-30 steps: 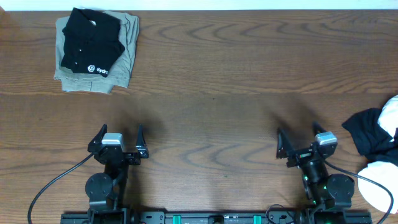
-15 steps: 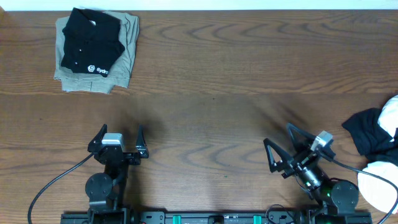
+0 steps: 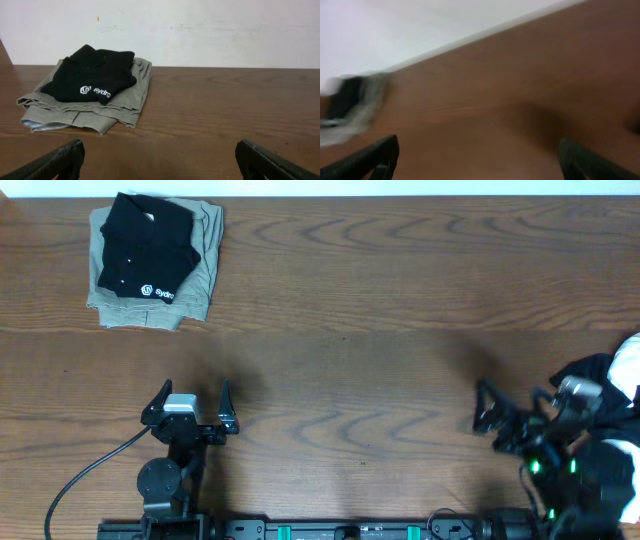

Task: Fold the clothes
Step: 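Reach the right gripper into the clothes pile at the right edge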

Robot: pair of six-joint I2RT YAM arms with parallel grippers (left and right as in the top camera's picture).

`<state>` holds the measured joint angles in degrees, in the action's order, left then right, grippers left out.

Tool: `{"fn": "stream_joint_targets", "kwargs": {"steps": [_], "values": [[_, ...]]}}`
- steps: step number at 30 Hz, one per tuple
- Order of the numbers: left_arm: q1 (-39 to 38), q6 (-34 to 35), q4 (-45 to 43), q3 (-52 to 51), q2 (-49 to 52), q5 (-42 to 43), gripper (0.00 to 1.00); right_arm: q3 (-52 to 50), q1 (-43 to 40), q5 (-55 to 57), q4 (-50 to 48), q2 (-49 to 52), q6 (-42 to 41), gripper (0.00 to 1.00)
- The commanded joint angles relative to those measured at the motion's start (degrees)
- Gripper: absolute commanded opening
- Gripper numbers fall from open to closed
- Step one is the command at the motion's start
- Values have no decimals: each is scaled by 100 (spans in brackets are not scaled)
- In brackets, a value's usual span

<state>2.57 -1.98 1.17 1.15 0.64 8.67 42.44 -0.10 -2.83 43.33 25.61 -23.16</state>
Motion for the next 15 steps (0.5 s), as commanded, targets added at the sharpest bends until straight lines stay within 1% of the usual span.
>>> {"fn": "stream_joint_targets", "kwargs": {"steps": [1, 5, 8, 12, 15], "values": [[22, -98, 203, -92, -4, 72, 98, 649, -120, 1497, 330, 1167, 306, 99], [22, -98, 203, -92, -4, 72, 98, 1589, -474, 1504, 778, 2684, 540, 99], [22, -98, 203, -92, -4, 72, 98, 2155, -638, 1506, 1021, 3471, 649, 99], [22, -98, 203, -92, -4, 72, 98, 2531, -800, 1687, 1113, 4122, 1095, 99], [22, -98, 203, -92, -4, 72, 98, 2533, -1220, 1801, 1019, 4489, 719, 99]]}}
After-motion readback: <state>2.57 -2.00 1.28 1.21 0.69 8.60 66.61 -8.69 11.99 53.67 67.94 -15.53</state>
